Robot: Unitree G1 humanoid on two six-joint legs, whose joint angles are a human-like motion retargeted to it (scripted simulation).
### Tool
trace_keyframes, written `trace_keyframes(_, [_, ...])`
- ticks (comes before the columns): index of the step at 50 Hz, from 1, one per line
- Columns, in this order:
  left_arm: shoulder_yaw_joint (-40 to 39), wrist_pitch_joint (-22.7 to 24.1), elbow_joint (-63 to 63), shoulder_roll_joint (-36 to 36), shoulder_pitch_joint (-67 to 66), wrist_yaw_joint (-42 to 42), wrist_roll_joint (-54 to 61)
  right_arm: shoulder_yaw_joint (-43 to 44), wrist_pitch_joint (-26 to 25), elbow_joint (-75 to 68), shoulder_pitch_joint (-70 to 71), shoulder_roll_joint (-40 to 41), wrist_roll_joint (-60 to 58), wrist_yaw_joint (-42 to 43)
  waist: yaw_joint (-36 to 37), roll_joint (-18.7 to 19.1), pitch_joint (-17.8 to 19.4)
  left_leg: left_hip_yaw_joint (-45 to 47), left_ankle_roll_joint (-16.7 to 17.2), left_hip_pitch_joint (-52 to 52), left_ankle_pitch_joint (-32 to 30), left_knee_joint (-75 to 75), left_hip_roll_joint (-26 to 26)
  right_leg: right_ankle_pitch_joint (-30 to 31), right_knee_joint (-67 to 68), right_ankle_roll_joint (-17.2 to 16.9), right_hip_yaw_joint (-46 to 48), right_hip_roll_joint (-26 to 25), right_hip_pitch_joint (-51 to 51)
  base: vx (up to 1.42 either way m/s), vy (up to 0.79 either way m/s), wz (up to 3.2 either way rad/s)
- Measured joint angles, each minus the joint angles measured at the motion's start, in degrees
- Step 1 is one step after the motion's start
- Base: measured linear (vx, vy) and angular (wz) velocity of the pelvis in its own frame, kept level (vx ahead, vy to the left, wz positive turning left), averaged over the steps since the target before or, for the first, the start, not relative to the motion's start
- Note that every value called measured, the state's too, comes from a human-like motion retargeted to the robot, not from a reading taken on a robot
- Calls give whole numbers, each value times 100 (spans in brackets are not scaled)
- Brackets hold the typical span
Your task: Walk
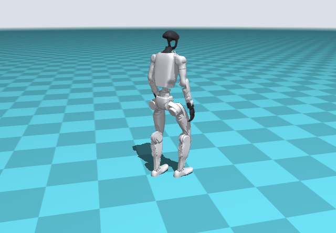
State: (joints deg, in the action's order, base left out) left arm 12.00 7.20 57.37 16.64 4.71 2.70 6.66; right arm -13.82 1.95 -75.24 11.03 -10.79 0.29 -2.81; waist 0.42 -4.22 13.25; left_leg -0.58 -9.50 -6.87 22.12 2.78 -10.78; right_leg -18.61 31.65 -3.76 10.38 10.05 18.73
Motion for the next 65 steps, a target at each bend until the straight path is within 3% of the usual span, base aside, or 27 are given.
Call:
trace_keyframes(5, [59,33,33,-156,-268,99,-71,-9,-45,-8,-184,-46,-51,38,13,146,-26,-123,21,-261,330,132,-10,560,-1551,-335,-66,-237,114,39,-2,10])
trace_keyframes(9, [127,-3,212,-280,-549,161,-180,2,-26,49,-284,-63,-23,125,47,208,-100,-181,12,-451,571,239,-6,789,-1672,-361,-56,-278,134,39,-7,-1])
trace_keyframes(18, [-9,-117,643,-414,-699,142,-293,174,13,133,-168,-66,143,320,0,305,-232,-223,298,-514,726,1105,319,754,-1253,-29,-32,-545,-145,41,-11,0])
trace_keyframes(24, [-124,-102,411,-300,-623,-7,-30,125,-5,156,-218,1,164,331,40,271,-261,76,751,198,-57,3391,841,519,-1464,288,-78,-963,-743,36,-15,-4])
trace_keyframes(27, [-170,-110,151,-221,-443,-73,110,101,-52,178,-196,10,160,335,151,155,-210,474,549,806,-44,4654,1191,361,-1568,396,-138,-1063,-1062,35,-14,-16])
trace_keyframes(30, [-208,-126,-145,-166,-227,-117,216,91,-115,170,-134,28,150,302,324,1,-138,742,208,1391,403,5253,1382,186,-1661,421,-243,-1081,-1355,37,-11,-30])
trace_keyframes(36, [-252,-111,-576,-127,19,-122,218,69,-124,269,-37,64,134,96,638,-221,-80,1036,-15,2251,924,4217,1253,-172,-1821,373,-529,-1051,-1872,42,-5,-37])
trace_keyframes(45, [-204,-88,-342,-209,34,-184,44,35,61,569,-29,37,150,-1,671,-272,-207,1108,475,2517,-172,677,827,-840,-1774,345,-783,-991,-2541,49,6,-17])
trace_keyframes(51, [-204,-76,-43,-276,-210,-300,169,64,137,642,-181,112,250,179,765,-416,-372,898,432,2413,-662,609,627,-1271,-1252,307,-1076,-835,-2784,54,12,-19])
trace_keyframes(55, [-196,-83,265,-275,-315,-257,392,138,113,437,-285,210,367,185,857,-629,-483,808,237,2269,-734,981,353,-1028,-484,53,-1196,-554,-2728,53,13,-11])
trace_keyframes(60, [-217,-123,611,-221,-350,-92,582,214,57,103,-297,241,568,-3,773,-840,-487,649,-127,1677,-553,714,-115,490,1600,-529,-1210,-175,-2067,52,14,13])
trace_keyframes(62, [-227,-141,617,-188,-383,-76,569,241,34,50,-290,222,604,-13,690,-780,-434,552,-213,1341,-466,548,-178,708,2452,-436,-1030,-9,-1651,52,14,12])
trace_keyframes(65, [-223,-171,597,-149,-412,-121,531,299,25,16,-280,178,614,64,522,-607,-329,382,-250,817,-324,298,-196,320,3142,-90,-734,188,-1034,52,13,15])
